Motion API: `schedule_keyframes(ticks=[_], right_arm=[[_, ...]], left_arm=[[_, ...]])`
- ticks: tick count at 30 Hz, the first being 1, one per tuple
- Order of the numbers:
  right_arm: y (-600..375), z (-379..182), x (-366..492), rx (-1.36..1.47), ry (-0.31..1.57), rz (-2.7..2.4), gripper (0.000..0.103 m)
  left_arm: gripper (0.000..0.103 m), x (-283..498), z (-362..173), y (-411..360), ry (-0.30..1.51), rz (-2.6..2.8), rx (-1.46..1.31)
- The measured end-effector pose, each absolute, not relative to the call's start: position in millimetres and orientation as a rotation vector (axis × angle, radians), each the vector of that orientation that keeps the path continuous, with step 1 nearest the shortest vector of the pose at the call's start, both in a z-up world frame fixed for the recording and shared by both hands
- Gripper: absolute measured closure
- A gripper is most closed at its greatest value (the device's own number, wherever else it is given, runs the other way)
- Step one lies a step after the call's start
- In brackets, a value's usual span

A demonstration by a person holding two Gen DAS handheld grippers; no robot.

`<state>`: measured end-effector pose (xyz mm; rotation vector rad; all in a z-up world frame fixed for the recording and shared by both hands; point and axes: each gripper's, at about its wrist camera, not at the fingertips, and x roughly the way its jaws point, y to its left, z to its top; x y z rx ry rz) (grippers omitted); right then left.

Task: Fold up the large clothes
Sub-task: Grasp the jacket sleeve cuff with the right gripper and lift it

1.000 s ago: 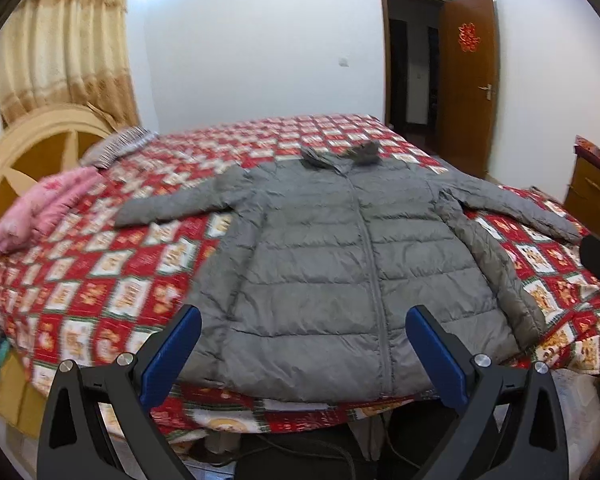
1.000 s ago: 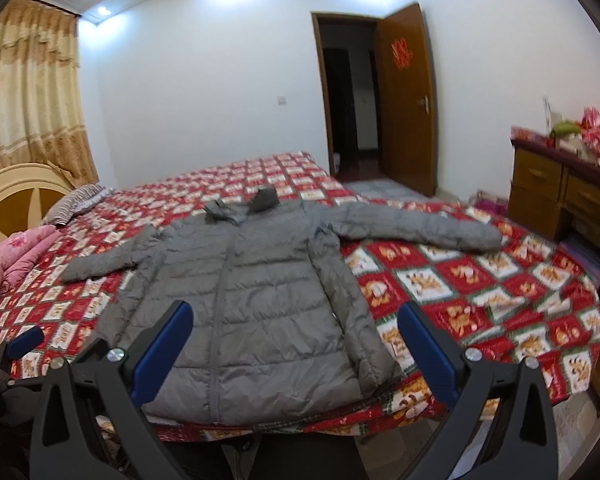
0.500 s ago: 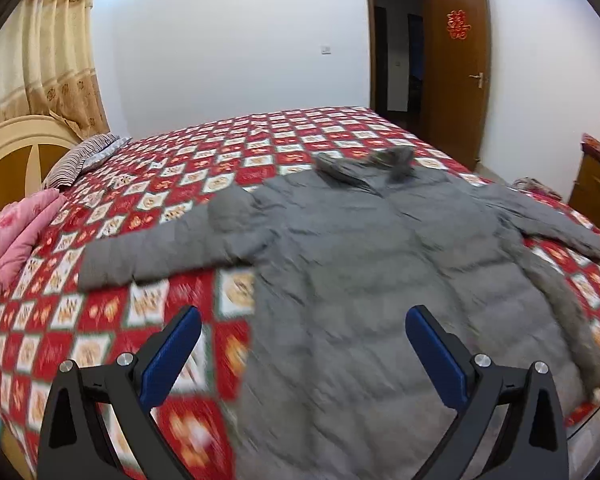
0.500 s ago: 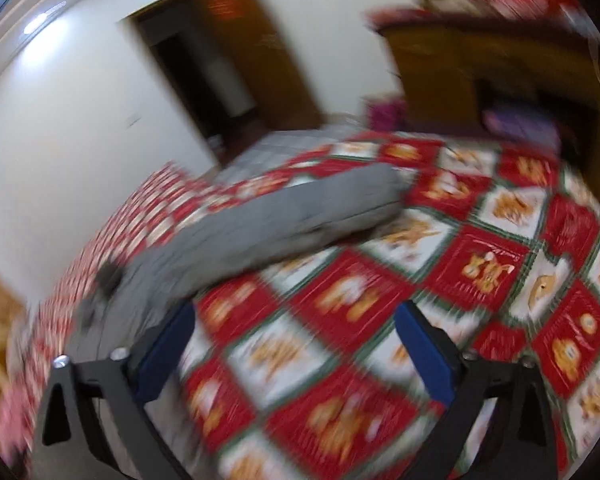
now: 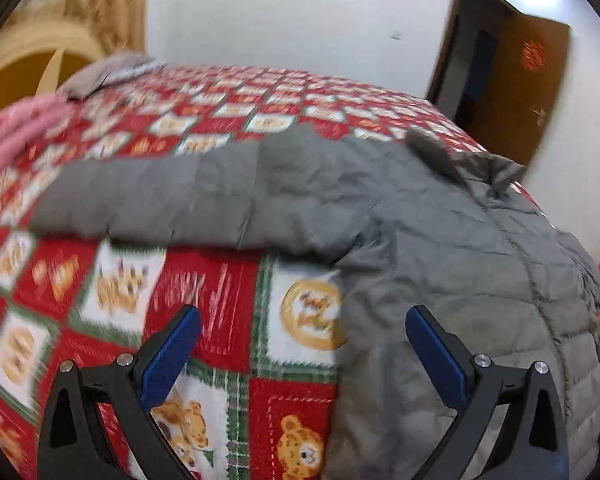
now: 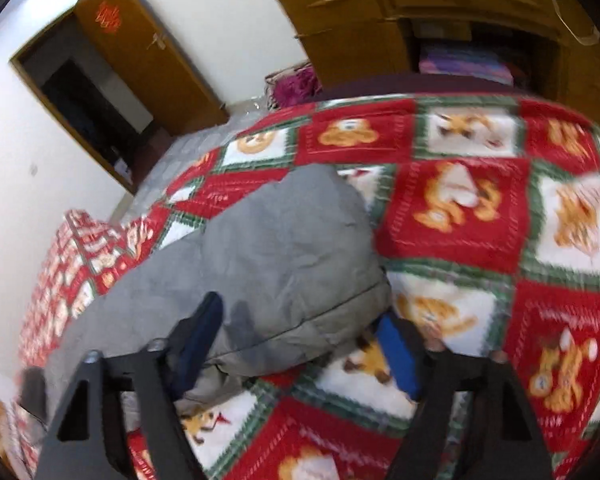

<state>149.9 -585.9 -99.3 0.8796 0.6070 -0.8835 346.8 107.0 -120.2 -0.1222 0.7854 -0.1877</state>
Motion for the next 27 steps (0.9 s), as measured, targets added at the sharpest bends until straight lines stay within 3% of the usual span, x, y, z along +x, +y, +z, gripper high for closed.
schedule_keyframes(ticks=[1,3,4,6,10,16,22,27], right_arm=[[-591.2,-100.2,153.0,0.851,0.62,-0.904,0.043],[-595.1,-99.1,155.5,0.812,0.653,-0.931,0.066],[-597.7,-98.3,155.1,0.803,0.658,-0.933,0.069],[-600.2,-96.3,154.6,0.776,0.675,-0.919,0.087],[-595.5,-84.9,160.6,0.656,0.703,-0.918,0.092],[-548.4,-22.8,168.6,0.45,0.615,-0.799,0.093],[-433.3,51.9,211.4,0.161,0.539,-0.583,0.093],[-321.0,58.1,274.0,0.006,0.542,-0.369,0.093]], left_arm=[[0.001,345.5,-128.4,108.3,0.8,-0.174,-0.137],[0.001,342.0,-144.4,111.5,0.833,-0.145,-0.179],[0.001,338.6,-144.7,111.2,0.816,-0.137,-0.184],[0.001,328.6,-140.1,107.1,0.778,-0.114,-0.167],[0.001,315.6,-147.1,85.7,0.777,-0.093,-0.074],[0.001,320.3,-140.7,84.9,0.797,-0.15,-0.037],[0.001,334.8,-77.1,128.5,0.633,-0.114,-0.124],[0.001,347.4,-82.6,150.9,0.61,-0.056,-0.124]])
